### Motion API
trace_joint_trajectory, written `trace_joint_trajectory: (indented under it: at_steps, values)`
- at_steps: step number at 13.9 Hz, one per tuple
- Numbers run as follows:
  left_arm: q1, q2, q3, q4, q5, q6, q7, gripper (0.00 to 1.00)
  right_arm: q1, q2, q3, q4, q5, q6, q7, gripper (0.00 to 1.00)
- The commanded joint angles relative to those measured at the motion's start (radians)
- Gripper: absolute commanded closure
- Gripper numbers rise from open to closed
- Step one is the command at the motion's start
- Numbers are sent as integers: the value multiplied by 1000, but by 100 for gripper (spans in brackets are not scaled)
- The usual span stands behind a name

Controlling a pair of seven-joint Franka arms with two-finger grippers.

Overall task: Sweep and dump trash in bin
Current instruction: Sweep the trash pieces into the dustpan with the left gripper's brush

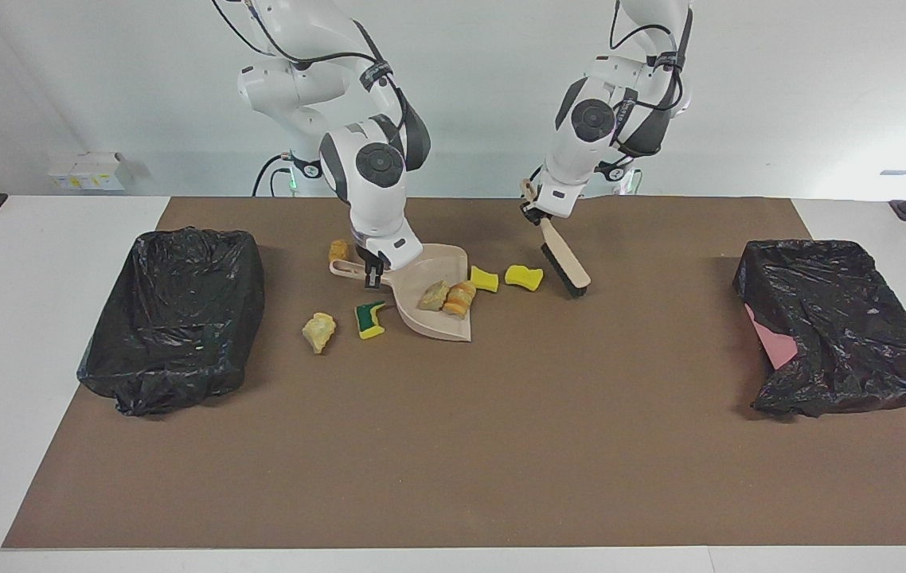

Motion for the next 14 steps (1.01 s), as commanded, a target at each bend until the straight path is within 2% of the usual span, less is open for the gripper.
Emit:
trace_joint_trajectory:
  at_steps: [1, 3, 5, 7, 11, 14]
  values:
    - [-80, 84, 4, 18, -11, 148, -1, 100, -2, -42, 6, -59, -29, 21, -24, 100]
    - [-117, 148, 2, 83, -96, 205, 69, 100, -4, -44, 6, -62, -34, 21, -26, 100]
    - [-144, 179, -19, 120, -163, 252, 152, 100, -5, -44, 6, -62, -34, 20, -26, 100]
    - [-225, 256, -36, 191, -195, 320, 165, 100, -10, -44, 6, -62, -34, 20, -26, 100]
    - [-223, 271, -34, 211, -194, 337, 168, 100, -14, -42, 6, -62, -34, 20, -26, 100]
    - [-188, 255, -21, 202, -137, 277, 160, 100, -23, -39, 6, -59, -34, 20, -26, 100]
